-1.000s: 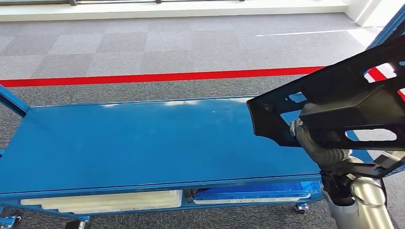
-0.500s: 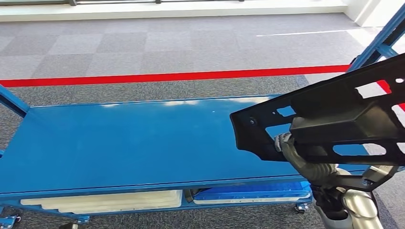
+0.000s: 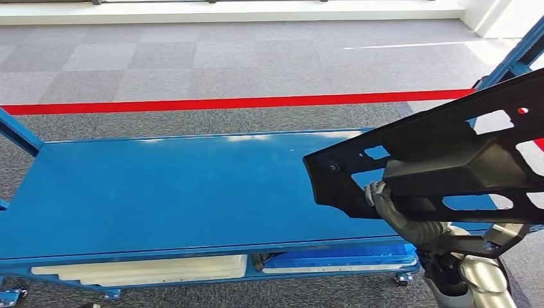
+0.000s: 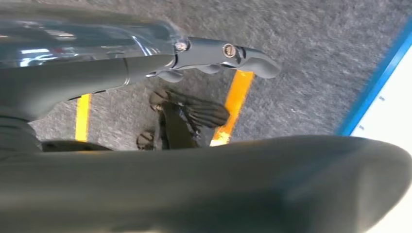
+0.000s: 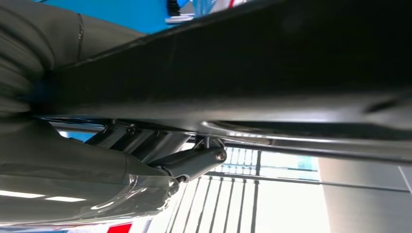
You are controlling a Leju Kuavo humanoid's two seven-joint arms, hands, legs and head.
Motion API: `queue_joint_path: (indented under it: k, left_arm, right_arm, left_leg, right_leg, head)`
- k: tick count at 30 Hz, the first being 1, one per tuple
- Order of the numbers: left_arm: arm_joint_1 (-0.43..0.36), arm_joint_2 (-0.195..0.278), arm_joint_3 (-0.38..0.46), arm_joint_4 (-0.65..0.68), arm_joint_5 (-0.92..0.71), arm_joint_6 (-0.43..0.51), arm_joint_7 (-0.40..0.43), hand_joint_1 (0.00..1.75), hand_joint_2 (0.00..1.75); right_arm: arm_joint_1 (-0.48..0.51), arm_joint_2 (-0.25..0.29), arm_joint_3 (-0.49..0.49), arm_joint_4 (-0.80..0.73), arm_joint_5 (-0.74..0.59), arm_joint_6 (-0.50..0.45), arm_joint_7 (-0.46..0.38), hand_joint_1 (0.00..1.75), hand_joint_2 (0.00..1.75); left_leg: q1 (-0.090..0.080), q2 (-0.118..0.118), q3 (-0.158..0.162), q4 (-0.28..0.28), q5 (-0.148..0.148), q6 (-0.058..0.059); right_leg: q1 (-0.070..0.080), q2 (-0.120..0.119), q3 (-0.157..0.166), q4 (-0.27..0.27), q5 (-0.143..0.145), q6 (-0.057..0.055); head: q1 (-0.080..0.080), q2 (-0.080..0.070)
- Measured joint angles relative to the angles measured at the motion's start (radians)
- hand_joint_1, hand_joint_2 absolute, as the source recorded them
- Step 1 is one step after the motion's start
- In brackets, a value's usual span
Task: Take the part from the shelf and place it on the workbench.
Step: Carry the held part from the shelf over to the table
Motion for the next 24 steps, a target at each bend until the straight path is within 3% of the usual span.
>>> queue_joint_path:
  k: [2, 3, 4, 6, 8, 12, 13, 15, 17, 18, 19, 20, 22, 24]
  left_arm:
    - [0.002, 0.000, 0.002, 0.000, 0.001, 0.006, 0.007, 0.00, 1.75]
    - [0.003, 0.000, 0.004, 0.000, 0.001, 0.008, 0.010, 0.00, 1.75]
    - [0.003, 0.000, 0.005, 0.000, 0.001, 0.008, 0.013, 0.00, 1.75]
    - [0.003, -0.001, 0.007, 0.000, 0.002, 0.008, 0.016, 0.00, 1.75]
    - [0.003, -0.001, 0.009, 0.000, 0.004, 0.004, 0.016, 0.00, 1.75]
    - [0.003, 0.000, 0.014, 0.000, 0.006, -0.002, 0.016, 0.00, 1.75]
    - [0.003, 0.000, 0.015, 0.000, 0.006, -0.003, 0.015, 0.00, 1.75]
    - [0.003, 0.000, 0.016, 0.001, 0.005, -0.005, 0.015, 0.00, 1.75]
    - [0.003, 0.000, 0.016, 0.001, 0.004, -0.005, 0.014, 0.00, 1.75]
    - [0.003, 0.000, 0.016, 0.001, 0.003, -0.005, 0.014, 0.00, 1.75]
    - [0.003, 0.000, 0.016, 0.001, 0.002, -0.004, 0.013, 0.00, 1.75]
    - [0.003, 0.000, 0.016, 0.001, 0.000, -0.003, 0.012, 0.00, 1.75]
    - [0.002, 0.001, 0.016, 0.001, -0.001, 0.000, 0.008, 0.00, 1.75]
    - [0.001, 0.003, 0.016, 0.001, -0.001, 0.001, 0.005, 0.00, 1.75]
  right_arm:
    - [0.005, -0.006, 0.000, 0.001, 0.000, -0.005, 0.001, 1.75, 1.75]
    - [0.007, -0.008, 0.000, 0.002, 0.000, -0.007, 0.002, 1.75, 1.75]
    - [0.009, -0.011, 0.000, 0.003, 0.000, -0.007, 0.003, 1.75, 1.75]
    - [0.009, -0.016, 0.000, 0.004, 0.000, -0.007, 0.003, 1.75, 1.75]
    - [0.009, -0.019, -0.001, 0.005, 0.000, -0.008, 0.003, 1.75, 1.75]
    - [0.008, -0.021, -0.001, 0.008, 0.000, -0.010, 0.004, 1.75, 1.75]
    - [0.007, -0.021, -0.001, 0.008, 0.000, -0.010, 0.004, 1.75, 1.75]
    - [0.006, -0.020, -0.001, 0.009, 0.001, -0.010, 0.004, 1.75, 1.75]
    - [0.006, -0.020, -0.001, 0.011, 0.001, -0.010, 0.004, 1.75, 1.75]
    - [0.006, -0.020, 0.000, 0.012, 0.001, -0.010, 0.004, 1.75, 1.75]
    - [0.006, -0.020, 0.000, 0.013, 0.001, -0.010, 0.005, 1.75, 1.75]
    - [0.006, -0.020, 0.000, 0.013, 0.002, -0.010, 0.005, 1.75, 1.75]
    - [0.003, -0.020, 0.000, 0.013, 0.002, -0.010, 0.007, 1.75, 1.75]
    - [-0.002, -0.021, 0.000, 0.013, 0.003, -0.011, 0.011, 1.75, 1.75]
  left_leg:
    - [-0.001, 0.002, -0.004, 0.002, 0.001, 0.000]
    - [-0.001, 0.002, -0.005, 0.004, 0.001, 0.000]
    - [0.000, 0.002, -0.006, 0.006, 0.001, -0.001]
    - [0.003, 0.002, -0.010, 0.016, -0.003, -0.008]
    - [0.000, 0.000, -0.019, 0.030, -0.005, -0.021]
    - [0.000, -0.002, -0.034, 0.043, -0.007, -0.044]
    - [0.003, -0.002, -0.041, 0.060, -0.027, -0.050]
    - [0.006, -0.003, -0.069, 0.146, -0.102, -0.062]
    - [0.009, -0.003, -0.098, 0.261, -0.168, -0.068]
    - [0.009, -0.003, -0.096, 0.287, -0.175, -0.069]
    - [0.009, -0.003, -0.078, 0.277, -0.164, -0.066]
    - [0.008, -0.003, -0.041, 0.229, -0.139, -0.062]
    - [0.004, -0.004, 0.052, 0.085, -0.090, -0.047]
    - [-0.003, -0.005, 0.100, -0.003, -0.076, -0.036]
  right_leg:
    - [0.001, 0.000, -0.040, 0.109, -0.045, 0.000]
    - [0.000, 0.000, -0.044, 0.129, -0.042, 0.001]
    - [0.000, -0.001, -0.030, 0.109, -0.020, 0.002]
    - [-0.002, -0.003, 0.032, -0.006, 0.040, 0.006]
    - [0.001, -0.002, 0.070, -0.089, 0.068, 0.002]
    - [0.003, -0.002, 0.057, -0.100, 0.075, -0.022]
    - [0.002, -0.004, 0.051, -0.101, 0.080, -0.031]
    - [0.001, -0.009, 0.034, -0.101, 0.092, -0.046]
    - [0.003, -0.013, 0.016, -0.101, 0.105, -0.053]
    - [0.004, -0.014, 0.008, -0.101, 0.111, -0.053]
    - [0.005, -0.015, 0.000, -0.101, 0.117, -0.053]
    - [0.007, -0.016, -0.006, -0.100, 0.123, -0.051]
    - [0.009, -0.017, -0.014, -0.100, 0.134, -0.046]
    - [0.008, -0.018, -0.021, -0.102, 0.148, -0.035]
  head:
    - [0.000, 0.000]
    - [0.000, 0.000]
    - [0.000, 0.000]
    - [0.000, 0.000]
    - [-0.001, 0.000]
    - [-0.001, 0.000]
    - [-0.001, 0.000]
    - [-0.002, 0.000]
    - [-0.001, 0.000]
    - [-0.001, 0.000]
    - [-0.001, 0.000]
    - [-0.001, 0.000]
    - [-0.001, 0.000]
    - [-0.001, 0.000]
